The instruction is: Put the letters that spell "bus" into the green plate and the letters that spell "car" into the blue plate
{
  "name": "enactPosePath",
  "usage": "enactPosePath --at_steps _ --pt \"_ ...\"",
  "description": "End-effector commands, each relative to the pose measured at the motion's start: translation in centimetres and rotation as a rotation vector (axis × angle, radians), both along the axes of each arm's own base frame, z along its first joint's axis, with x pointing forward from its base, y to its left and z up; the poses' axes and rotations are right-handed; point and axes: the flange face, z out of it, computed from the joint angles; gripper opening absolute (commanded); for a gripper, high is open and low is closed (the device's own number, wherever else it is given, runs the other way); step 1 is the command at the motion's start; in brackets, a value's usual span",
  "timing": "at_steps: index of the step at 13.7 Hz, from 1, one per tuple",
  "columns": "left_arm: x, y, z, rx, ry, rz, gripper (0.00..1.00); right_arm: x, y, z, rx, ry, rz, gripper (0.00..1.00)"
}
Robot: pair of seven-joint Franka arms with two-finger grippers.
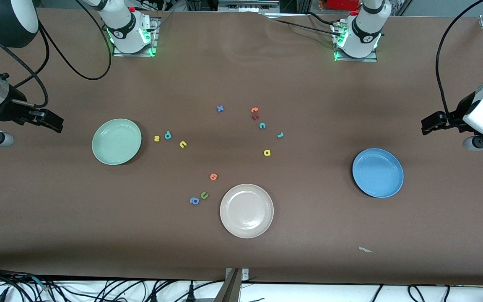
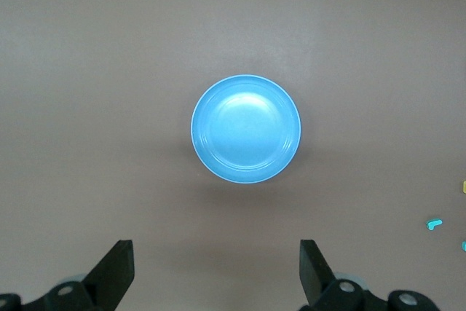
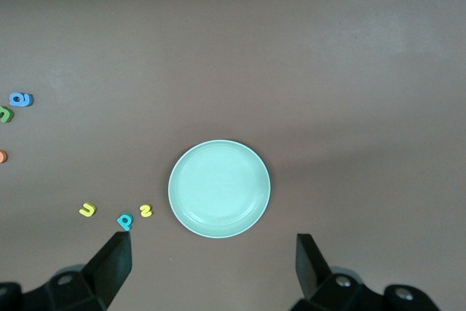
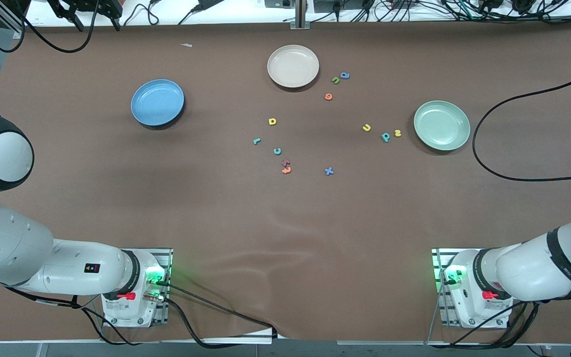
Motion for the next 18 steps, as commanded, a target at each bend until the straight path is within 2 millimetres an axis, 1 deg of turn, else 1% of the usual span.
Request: enactPosePath --at_steps 1,6,8,9,11,12,13,15,16,18 --pt "-0.3 0.1 0.1 -0.031 -0.003 -0.014 1.0 -0.7 0.2 0.1 0.014 0.005 -0.01 1.0" --pt "-0.3 0.0 0.1 -0.031 -0.003 -0.016 1.0 -0.7 0.3 0.1 0.014 0.006 -0.01 1.0" --pt "-0.3 0.1 0.1 -0.031 -0.003 -0.014 1.0 -0.8 0.5 0.1 0.014 0.003 -0.037 1.0" --pt "-0.3 0.1 0.1 -0.031 -0.003 -0.014 1.0 -0.9 1.6 0.1 0.016 0.007 -0.033 0.99" --pt "-0.3 0.1 0.1 -0.031 -0.003 -0.014 1.0 -1.1 2.9 0.0 0.016 0.011 -0.078 1.0" --pt "-0.3 0.1 0.1 -0.031 -0.003 -0.014 1.0 -1.4 4.1 -0.1 0.018 0.014 -0.084 1.0" --pt "-0.3 0.1 0.1 -0.031 -0.003 -0.014 1.0 -1.5 4.7 -0.2 0.018 0.014 -0.108 0.99" --pt "-0.3 0.1 0.1 -0.03 -0.003 -0.013 1.0 -1.9 6.7 -0.3 0.018 0.019 -0.149 1.0" --pt "-0.3 0.1 0.1 -0.03 -0.003 -0.013 1.0 -2.0 7.1 -0.5 0.017 0.025 -0.165 0.99" --pt "-0.3 0.1 0.1 -0.031 -0.003 -0.014 1.0 -2.5 9.5 -0.9 0.06 0.044 -0.136 0.99"
